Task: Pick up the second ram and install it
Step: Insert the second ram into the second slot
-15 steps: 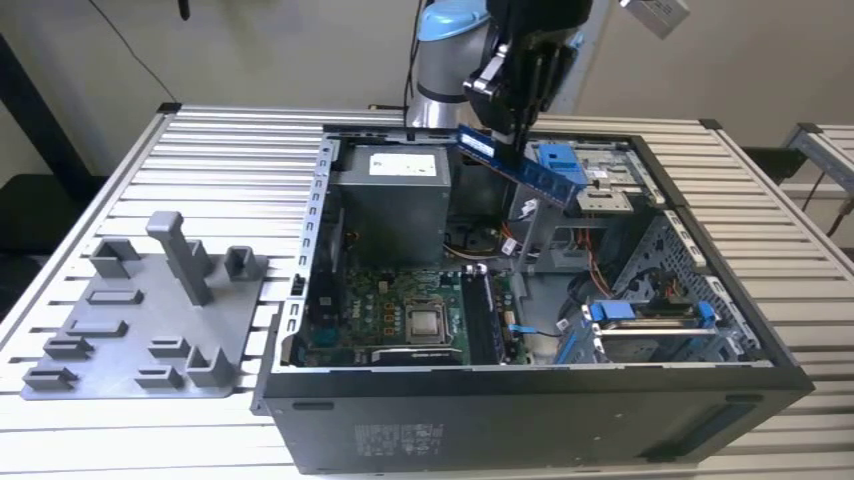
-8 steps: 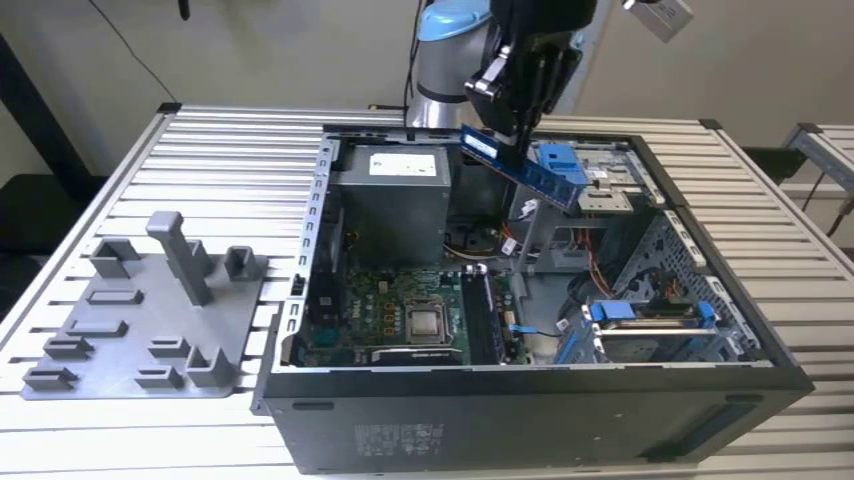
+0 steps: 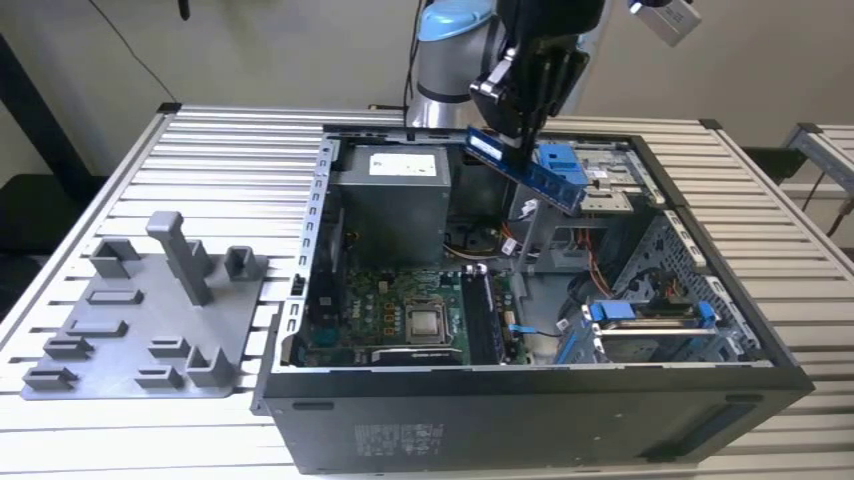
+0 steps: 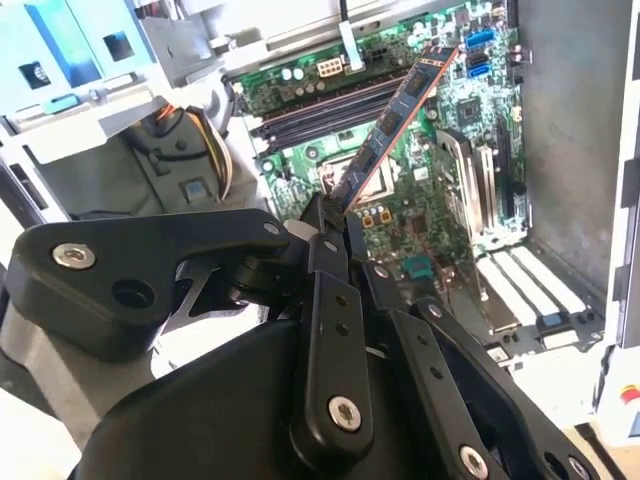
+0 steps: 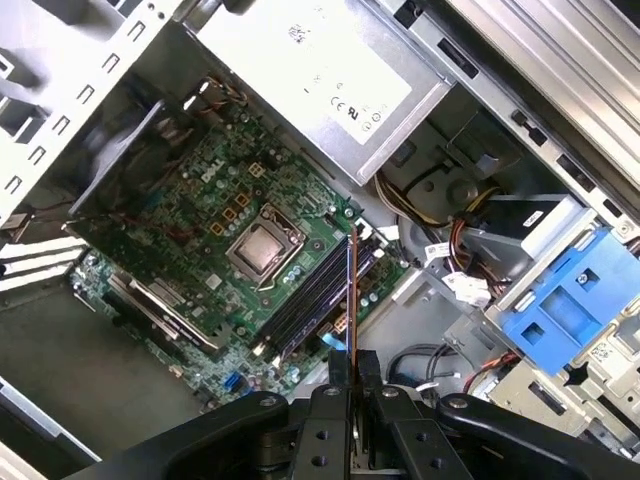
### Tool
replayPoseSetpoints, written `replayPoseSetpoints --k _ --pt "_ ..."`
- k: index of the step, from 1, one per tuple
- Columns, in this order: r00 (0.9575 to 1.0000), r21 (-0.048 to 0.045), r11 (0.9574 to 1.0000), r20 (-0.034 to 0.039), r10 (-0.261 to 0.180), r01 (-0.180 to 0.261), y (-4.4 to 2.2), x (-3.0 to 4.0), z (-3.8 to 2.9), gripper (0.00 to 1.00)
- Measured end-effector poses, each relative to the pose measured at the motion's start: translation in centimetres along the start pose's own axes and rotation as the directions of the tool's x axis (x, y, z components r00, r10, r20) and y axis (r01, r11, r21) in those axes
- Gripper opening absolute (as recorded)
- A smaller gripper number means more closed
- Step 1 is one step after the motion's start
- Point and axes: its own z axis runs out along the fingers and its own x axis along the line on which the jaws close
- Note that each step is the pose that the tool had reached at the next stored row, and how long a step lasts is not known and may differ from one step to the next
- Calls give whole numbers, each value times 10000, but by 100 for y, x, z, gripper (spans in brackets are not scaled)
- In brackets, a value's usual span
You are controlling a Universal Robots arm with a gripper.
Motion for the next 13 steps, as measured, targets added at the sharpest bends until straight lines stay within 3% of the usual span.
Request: replayPoseSetpoints --k 13 --pt "9993 -4 9993 -17 366 -366 -78 -49 22 14"
